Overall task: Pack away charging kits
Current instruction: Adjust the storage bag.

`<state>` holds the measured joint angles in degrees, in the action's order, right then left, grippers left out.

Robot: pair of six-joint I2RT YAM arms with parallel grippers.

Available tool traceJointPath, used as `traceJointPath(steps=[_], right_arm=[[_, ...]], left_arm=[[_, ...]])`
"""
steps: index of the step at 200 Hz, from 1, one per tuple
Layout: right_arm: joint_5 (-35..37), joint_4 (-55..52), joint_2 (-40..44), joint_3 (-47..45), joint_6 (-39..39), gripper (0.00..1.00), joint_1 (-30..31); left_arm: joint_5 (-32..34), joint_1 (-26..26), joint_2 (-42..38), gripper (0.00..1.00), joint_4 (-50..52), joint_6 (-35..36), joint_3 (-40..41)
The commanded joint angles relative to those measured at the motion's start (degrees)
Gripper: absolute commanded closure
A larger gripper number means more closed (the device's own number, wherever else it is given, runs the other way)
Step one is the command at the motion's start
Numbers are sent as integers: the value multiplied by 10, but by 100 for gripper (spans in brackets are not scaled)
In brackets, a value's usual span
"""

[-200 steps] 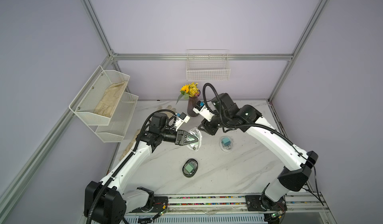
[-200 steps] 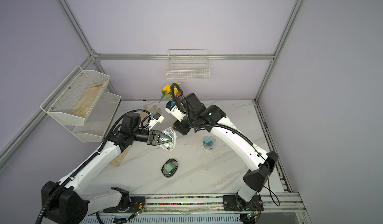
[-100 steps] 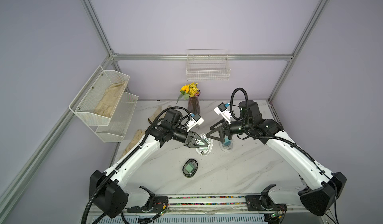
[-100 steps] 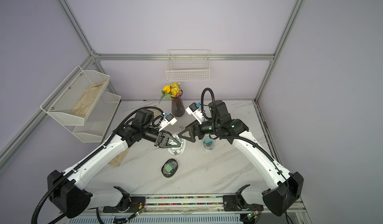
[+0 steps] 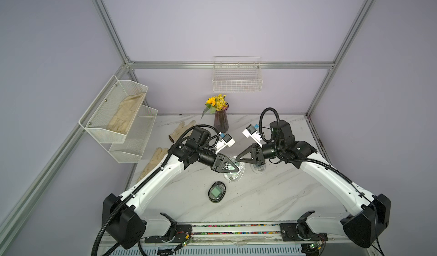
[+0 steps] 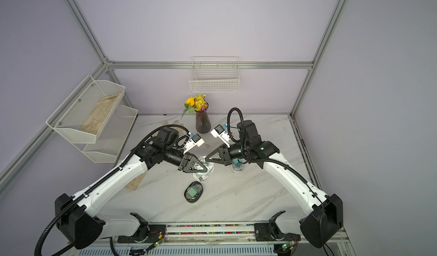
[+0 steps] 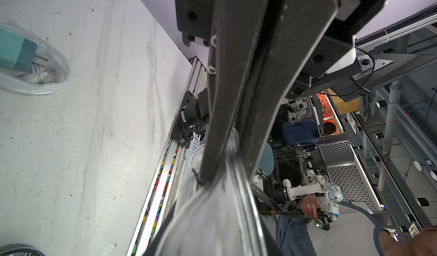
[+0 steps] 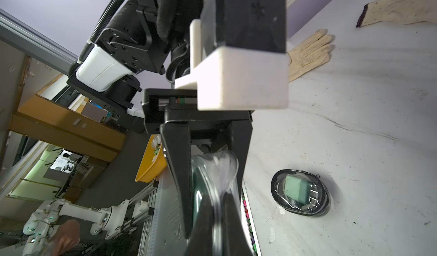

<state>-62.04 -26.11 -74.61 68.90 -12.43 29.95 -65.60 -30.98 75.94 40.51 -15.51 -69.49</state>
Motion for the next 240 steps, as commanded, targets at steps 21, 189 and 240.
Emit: traceJointPath(steps=[21, 189, 240], right_arm=[[-11, 255, 51, -57, -197, 100, -24], [297, 559, 157, -258, -479, 65, 20], [117, 486, 95, -157, -424, 39, -40]], left_arm=[[18, 13, -39, 33, -86, -57, -35], [440, -49, -116, 82, -755, -446, 274], [194, 14, -120, 82, -554, -382, 178]])
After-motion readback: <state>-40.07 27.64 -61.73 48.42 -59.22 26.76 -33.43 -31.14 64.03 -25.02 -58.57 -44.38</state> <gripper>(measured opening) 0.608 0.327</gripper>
